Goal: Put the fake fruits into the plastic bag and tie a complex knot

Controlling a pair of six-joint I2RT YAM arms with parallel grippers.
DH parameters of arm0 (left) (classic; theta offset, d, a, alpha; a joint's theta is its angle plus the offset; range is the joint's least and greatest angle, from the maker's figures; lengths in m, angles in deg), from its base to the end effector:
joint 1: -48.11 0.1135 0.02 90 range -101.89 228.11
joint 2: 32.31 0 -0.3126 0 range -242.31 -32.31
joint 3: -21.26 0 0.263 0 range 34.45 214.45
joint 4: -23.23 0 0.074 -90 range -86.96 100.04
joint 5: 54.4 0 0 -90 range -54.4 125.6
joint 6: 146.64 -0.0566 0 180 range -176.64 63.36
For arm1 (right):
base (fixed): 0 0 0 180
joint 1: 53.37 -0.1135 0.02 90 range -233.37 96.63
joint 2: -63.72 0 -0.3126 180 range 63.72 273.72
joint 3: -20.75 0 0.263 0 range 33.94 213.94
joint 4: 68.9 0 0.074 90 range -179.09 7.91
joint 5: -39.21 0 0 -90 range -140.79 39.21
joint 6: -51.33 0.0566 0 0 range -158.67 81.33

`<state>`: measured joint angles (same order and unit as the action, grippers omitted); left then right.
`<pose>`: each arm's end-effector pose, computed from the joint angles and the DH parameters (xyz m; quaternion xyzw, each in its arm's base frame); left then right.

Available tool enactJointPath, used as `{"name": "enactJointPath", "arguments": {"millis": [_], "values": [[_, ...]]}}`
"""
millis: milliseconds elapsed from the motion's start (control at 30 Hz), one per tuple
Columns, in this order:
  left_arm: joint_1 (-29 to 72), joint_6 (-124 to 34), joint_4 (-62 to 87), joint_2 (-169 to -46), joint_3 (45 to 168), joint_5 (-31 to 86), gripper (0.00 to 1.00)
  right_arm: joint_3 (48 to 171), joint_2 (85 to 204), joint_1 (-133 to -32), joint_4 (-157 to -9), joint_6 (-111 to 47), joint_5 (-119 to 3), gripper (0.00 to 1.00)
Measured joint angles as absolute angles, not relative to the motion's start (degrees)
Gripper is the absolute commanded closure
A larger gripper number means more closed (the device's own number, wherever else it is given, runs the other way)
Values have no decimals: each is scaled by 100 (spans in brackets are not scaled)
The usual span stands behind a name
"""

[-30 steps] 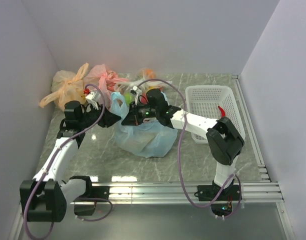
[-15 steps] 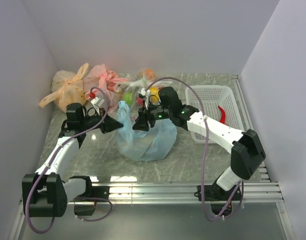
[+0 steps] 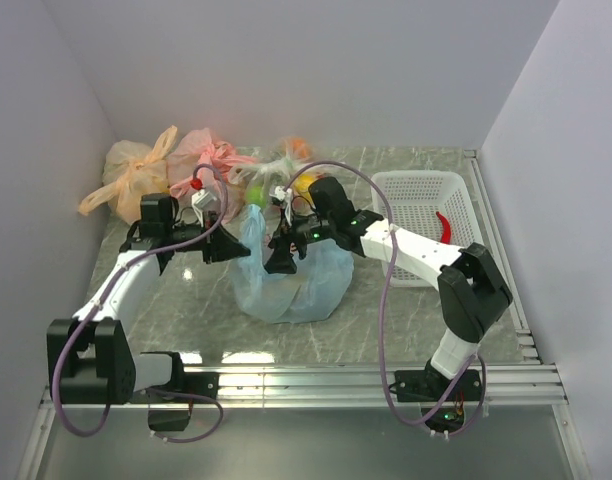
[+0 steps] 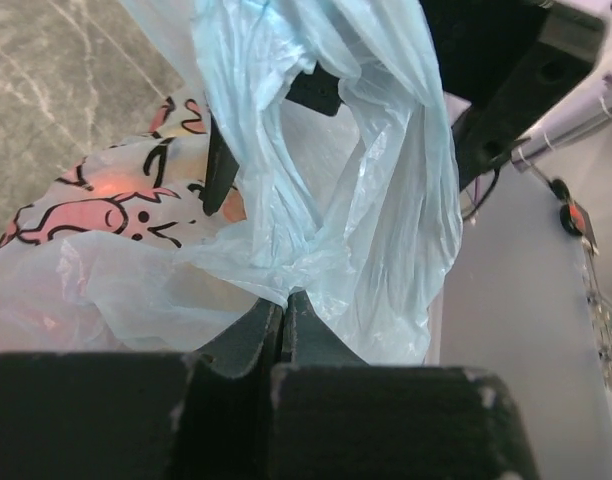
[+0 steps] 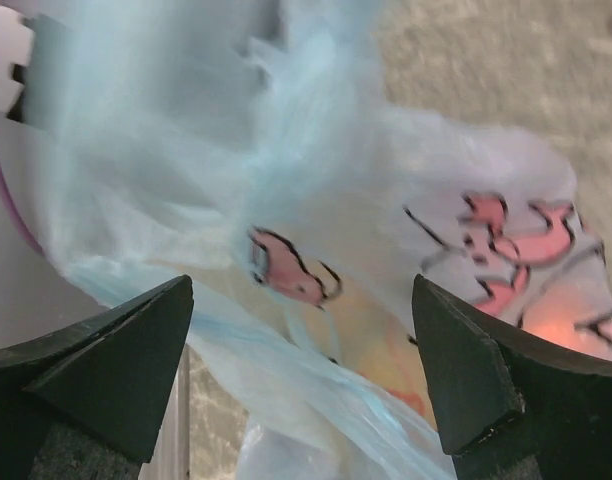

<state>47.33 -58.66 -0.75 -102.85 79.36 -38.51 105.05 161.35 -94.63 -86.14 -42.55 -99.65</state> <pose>0.2439 -0.0578 0.2985 0.2889 0.7055 -0.5340 0.3655 0.2825 0.3045 0.3061 -0.4928 0.6515 0.4849 0.3124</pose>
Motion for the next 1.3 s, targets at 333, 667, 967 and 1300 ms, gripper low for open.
{"name": "enactJointPath", "arguments": {"millis": [333,667,967,1300], "values": [[4593,-6919,-1002,-10744,8336,-4043,100,10586,16198,-9404,-8651,-4682,-10173,4],[4591,-6773,-790,-10650,8397,-3835,99,10134,15127,-9087,-8916,-4843,-10223,2],[4591,-6358,-447,-10462,8388,-3800,99,10213,15641,-9983,-8312,-4723,-9379,1],[4536,-10274,-4328,-11483,9505,-4572,99,10337,16397,-9865,-7724,-4996,-8855,9]]}}
